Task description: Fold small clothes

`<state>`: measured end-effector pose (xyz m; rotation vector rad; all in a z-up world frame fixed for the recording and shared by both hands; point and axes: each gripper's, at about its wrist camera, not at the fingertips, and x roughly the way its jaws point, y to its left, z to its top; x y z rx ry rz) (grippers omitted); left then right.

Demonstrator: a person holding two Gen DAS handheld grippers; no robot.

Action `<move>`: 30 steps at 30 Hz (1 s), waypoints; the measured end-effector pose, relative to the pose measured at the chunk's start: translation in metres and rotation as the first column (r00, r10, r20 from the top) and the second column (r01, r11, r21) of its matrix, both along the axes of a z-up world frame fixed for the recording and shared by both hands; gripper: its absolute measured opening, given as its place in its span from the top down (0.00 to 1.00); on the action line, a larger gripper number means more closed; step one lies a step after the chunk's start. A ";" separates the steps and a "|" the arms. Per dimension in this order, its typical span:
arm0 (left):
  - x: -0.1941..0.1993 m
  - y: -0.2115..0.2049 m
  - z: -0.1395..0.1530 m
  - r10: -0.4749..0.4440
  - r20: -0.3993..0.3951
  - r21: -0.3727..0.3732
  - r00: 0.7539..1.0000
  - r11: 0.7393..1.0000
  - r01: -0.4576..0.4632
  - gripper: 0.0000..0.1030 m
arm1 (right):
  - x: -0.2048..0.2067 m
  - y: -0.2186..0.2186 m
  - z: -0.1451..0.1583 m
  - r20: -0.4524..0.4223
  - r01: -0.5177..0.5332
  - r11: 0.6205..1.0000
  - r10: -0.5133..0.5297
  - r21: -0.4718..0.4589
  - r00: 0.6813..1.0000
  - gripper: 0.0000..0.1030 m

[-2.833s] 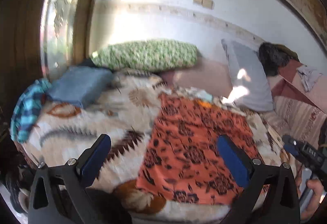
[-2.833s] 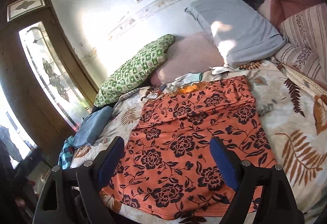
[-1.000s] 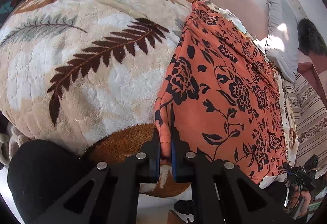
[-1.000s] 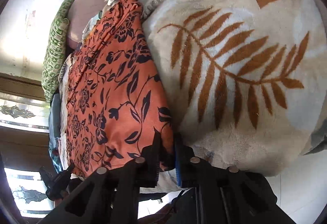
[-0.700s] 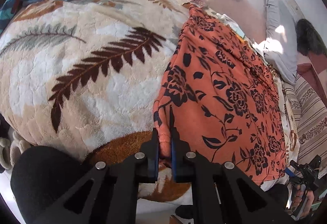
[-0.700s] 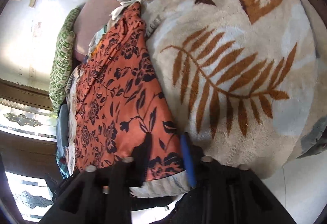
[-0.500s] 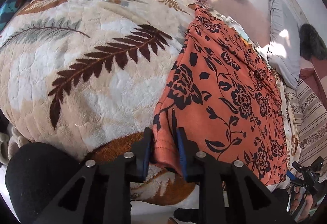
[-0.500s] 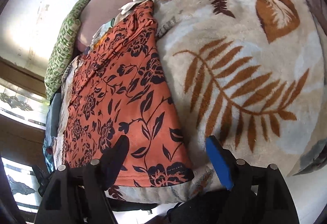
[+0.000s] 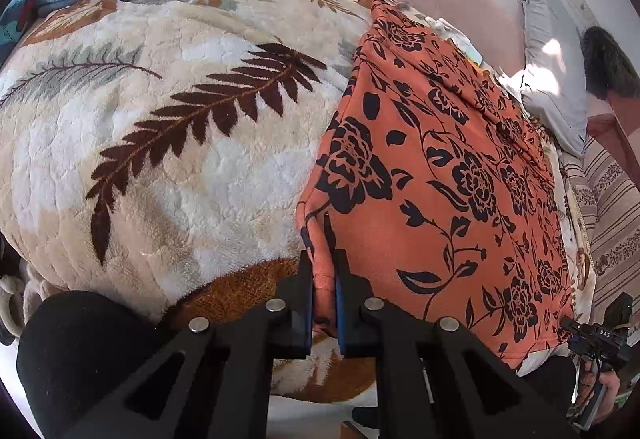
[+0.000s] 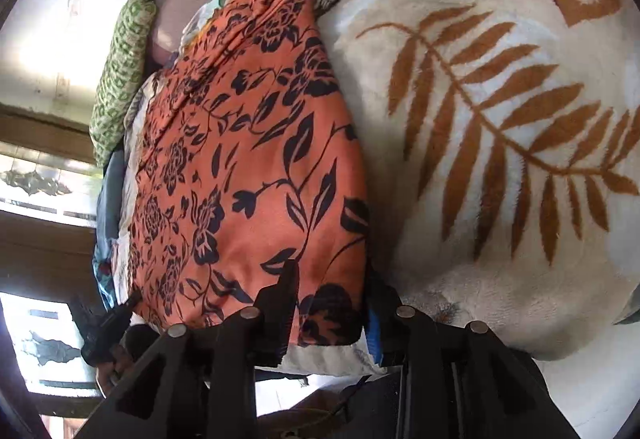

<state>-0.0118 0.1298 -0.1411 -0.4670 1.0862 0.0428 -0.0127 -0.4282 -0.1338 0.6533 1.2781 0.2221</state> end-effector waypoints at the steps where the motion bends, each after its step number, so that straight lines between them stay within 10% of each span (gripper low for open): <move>1: 0.000 0.001 0.000 0.005 0.002 -0.006 1.000 1.000 -0.005 0.88 | 0.000 -0.001 -0.001 -0.004 0.003 1.000 -0.003 0.021 1.000 0.71; 4: -0.001 0.000 0.006 -0.010 0.023 -0.003 1.000 1.000 0.010 0.93 | -0.004 -0.010 0.005 0.033 0.055 0.990 -0.060 0.133 0.998 0.90; 13: -0.002 0.019 0.061 0.048 0.184 -0.107 0.982 0.994 -0.029 0.93 | -0.013 -0.042 0.050 0.188 0.141 0.882 -0.249 0.450 0.950 0.91; 30: 0.039 0.008 0.122 -0.003 0.264 -0.049 0.964 0.999 0.016 0.93 | 0.020 -0.045 0.080 0.261 0.131 0.820 -0.323 0.557 0.910 0.91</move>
